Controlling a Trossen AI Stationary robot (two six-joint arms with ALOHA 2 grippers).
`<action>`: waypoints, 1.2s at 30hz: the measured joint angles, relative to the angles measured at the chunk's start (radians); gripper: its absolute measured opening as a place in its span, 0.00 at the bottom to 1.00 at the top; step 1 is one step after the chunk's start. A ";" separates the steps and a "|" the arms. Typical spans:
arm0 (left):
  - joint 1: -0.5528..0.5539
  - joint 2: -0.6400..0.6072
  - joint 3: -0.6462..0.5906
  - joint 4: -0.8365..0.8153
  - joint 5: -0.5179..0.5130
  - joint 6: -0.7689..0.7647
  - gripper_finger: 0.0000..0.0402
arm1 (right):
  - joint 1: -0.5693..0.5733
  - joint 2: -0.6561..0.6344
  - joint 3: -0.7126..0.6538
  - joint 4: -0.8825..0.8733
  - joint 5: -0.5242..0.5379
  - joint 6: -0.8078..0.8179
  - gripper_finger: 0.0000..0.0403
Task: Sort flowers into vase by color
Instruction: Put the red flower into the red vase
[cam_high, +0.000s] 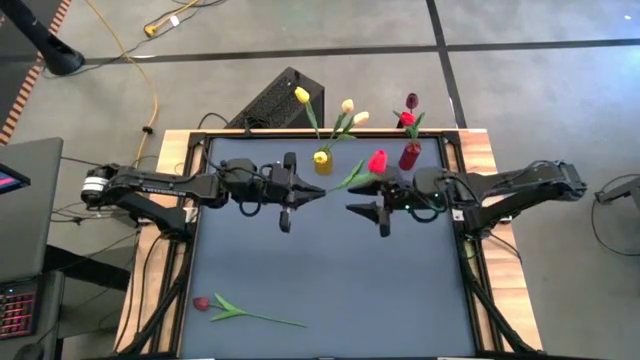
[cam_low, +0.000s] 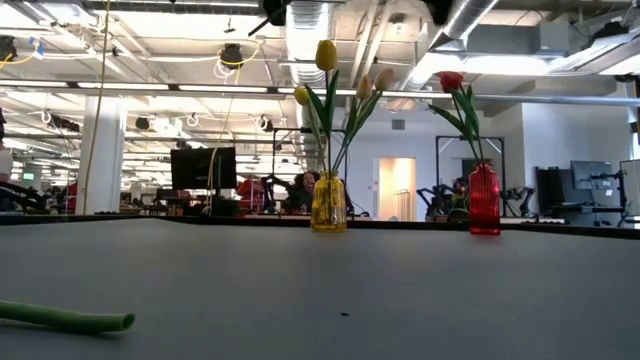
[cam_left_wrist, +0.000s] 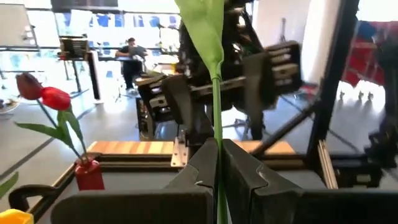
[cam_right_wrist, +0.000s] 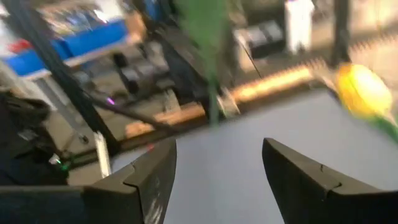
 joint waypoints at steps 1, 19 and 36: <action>0.000 0.002 0.000 0.008 -0.010 -0.021 0.00 | -0.007 0.011 0.000 0.051 -0.023 -0.029 0.66; 0.000 0.002 0.000 0.069 -0.057 -0.072 0.00 | -0.077 0.106 0.000 0.336 -0.062 -0.222 0.66; -0.012 0.088 0.002 0.255 -0.115 -0.161 0.00 | -0.085 0.113 0.000 0.382 -0.066 -0.223 0.66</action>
